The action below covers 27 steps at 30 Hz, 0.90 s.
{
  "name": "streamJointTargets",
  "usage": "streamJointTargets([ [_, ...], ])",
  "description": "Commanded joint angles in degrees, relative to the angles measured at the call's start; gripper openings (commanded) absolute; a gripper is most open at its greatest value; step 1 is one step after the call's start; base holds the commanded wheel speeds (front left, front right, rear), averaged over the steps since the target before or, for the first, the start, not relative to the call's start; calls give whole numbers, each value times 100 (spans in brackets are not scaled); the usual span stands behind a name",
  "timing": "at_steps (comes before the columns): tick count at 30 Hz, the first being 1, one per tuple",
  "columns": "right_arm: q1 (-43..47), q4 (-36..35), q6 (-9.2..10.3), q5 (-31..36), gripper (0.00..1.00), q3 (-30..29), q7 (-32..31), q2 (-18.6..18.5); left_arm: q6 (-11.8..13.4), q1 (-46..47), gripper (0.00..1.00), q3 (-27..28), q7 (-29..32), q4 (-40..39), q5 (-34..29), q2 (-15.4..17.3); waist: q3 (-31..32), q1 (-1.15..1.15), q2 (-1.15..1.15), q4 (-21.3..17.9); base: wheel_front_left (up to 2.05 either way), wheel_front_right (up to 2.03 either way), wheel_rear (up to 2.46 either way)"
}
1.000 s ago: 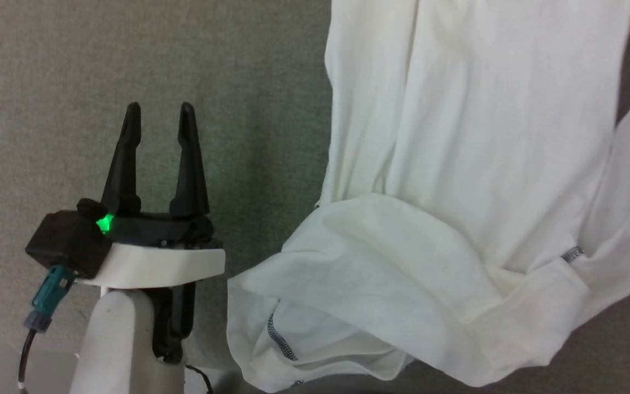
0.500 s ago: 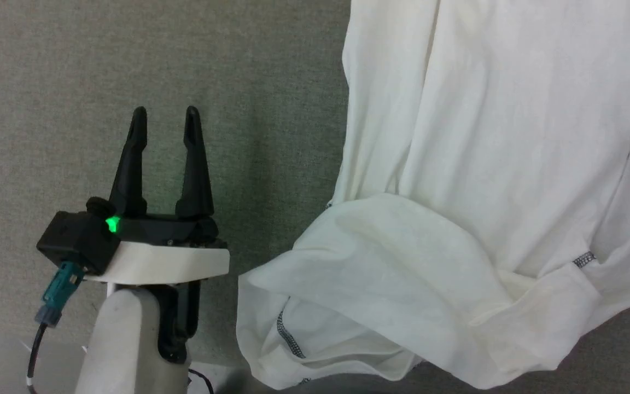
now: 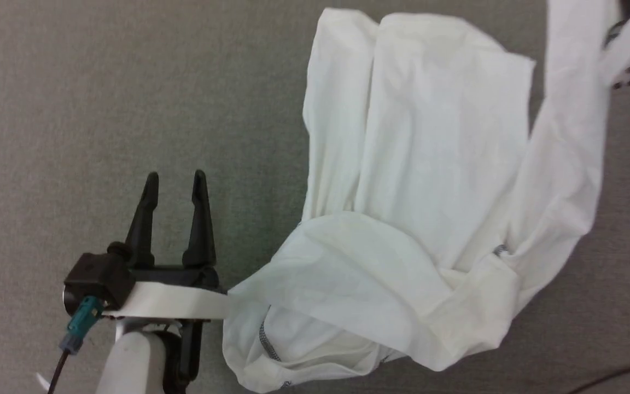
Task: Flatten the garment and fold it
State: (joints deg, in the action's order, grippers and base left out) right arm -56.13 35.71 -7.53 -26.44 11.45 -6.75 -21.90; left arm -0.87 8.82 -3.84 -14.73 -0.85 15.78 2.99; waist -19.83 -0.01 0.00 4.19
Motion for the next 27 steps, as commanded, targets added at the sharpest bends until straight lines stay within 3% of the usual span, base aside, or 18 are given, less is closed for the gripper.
streamJointTargets([
  [1,168,-217,4,25,0,139,60,133,37,-99,100,31,-27,41,-64,-11,788,1,0,-514,0,0,0],
  [8,1209,-1525,4,-116,0,1110,52,912,66,-368,100,39,-27,194,-57,-11,1314,1,0,-671,0,0,0],
  [13,2140,-2001,4,-360,0,1846,-86,1419,72,-466,100,-60,-27,285,-10,-11,1518,1,0,-642,0,0,0],
  [17,2703,-1909,4,-555,0,2405,-93,1665,74,-499,100,-154,-27,324,17,-11,1533,1,0,-598,0,0,0],
  [27,3090,-1373,4,-1207,0,3527,283,1897,74,-434,100,-347,-27,437,46,-11,1259,1,0,-438,0,0,0],
])
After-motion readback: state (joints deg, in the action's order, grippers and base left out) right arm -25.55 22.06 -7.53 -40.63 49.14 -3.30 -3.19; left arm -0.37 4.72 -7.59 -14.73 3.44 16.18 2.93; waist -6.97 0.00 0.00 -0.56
